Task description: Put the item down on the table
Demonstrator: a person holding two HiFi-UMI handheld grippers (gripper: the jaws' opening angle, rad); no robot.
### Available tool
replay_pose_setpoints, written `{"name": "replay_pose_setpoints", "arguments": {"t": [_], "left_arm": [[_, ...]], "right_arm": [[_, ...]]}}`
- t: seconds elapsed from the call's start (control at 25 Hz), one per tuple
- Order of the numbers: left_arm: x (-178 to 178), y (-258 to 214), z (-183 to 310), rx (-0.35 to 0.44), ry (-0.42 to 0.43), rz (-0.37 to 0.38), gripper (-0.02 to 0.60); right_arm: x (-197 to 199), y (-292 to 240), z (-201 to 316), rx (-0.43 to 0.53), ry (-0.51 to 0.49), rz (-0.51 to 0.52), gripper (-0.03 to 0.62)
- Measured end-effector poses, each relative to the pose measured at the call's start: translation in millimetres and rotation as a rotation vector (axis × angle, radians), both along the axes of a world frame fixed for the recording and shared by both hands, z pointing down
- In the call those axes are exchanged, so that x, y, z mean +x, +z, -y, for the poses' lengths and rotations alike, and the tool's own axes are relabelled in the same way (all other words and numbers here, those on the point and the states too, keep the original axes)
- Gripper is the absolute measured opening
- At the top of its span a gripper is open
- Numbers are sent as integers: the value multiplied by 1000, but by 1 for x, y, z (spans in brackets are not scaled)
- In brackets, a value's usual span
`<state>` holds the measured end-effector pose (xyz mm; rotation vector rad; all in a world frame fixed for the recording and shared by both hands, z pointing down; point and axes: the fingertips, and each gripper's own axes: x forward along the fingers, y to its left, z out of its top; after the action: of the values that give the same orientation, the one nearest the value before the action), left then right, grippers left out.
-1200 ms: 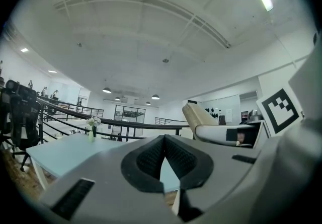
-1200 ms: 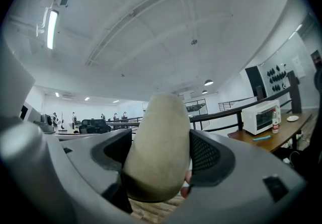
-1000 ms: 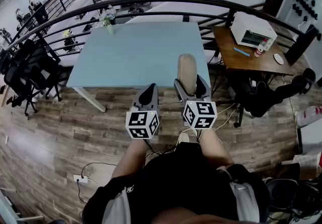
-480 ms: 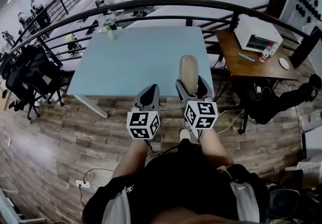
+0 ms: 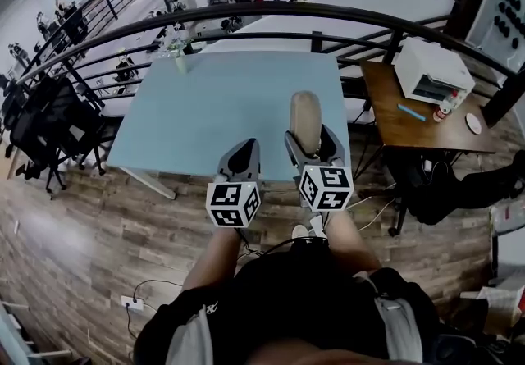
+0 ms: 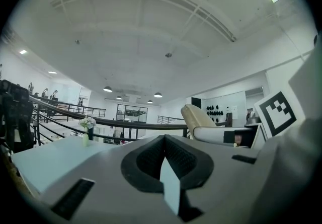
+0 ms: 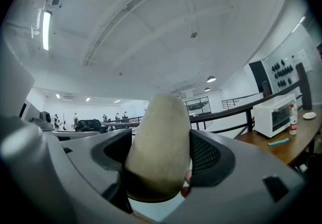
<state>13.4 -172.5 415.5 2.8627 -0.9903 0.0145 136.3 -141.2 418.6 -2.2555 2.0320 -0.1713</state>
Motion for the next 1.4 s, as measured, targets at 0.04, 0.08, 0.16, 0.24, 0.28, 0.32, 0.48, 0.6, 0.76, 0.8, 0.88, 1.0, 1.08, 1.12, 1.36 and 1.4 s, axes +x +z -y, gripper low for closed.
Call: {"name": "replay_pose_setpoints", "arguments": {"t": [0.04,0.08,0.16,0.24,0.28,0.32,0.48,0.6,0.76,0.8,0.88,1.0,1.08,1.12,1.36,1.4], "left_arm": [[5,1,6,-4,-4,2,14],[10,1,11,-8,-10,3,14],[21,4,23,-17,-21,9,14],[31,11,34,-32,-34,19,14],[35,15,39,-40,-42,23,14],[38,19,45,-48,-53,29,14],[56,34,72,-88,-91,48,14],[72,40,91,-109,-109,53,14],[86,41,111,-116,-135,52,14],[88,43,116,-119,-143,53,14],[89,49,124,-131,-159,59,14],[85,59,135,-152,-178,77,14],[82,63,142,-159,-182,84,14],[81,62,145,-161,-183,87,14],[59,63,155,-164,-215,95,14],[54,66,157,-171,-227,98,14]], "right_arm": [[4,2,7,-6,-7,3,360],[8,4,14,-13,-15,6,360],[17,9,29,-28,-31,10,361],[25,19,43,-51,-48,9,360],[29,26,51,-65,-58,5,360],[32,32,59,-79,-70,1,360],[52,54,90,-129,-106,10,360],[67,64,111,-155,-130,13,360],[78,74,136,-179,-165,12,360],[81,77,142,-186,-173,11,360],[86,85,154,-201,-181,10,360],[90,96,172,-226,-187,15,360],[89,103,185,-244,-196,14,362],[87,106,191,-254,-200,22,361],[78,130,224,-314,-208,26,362],[76,136,229,-324,-210,19,362]]}}
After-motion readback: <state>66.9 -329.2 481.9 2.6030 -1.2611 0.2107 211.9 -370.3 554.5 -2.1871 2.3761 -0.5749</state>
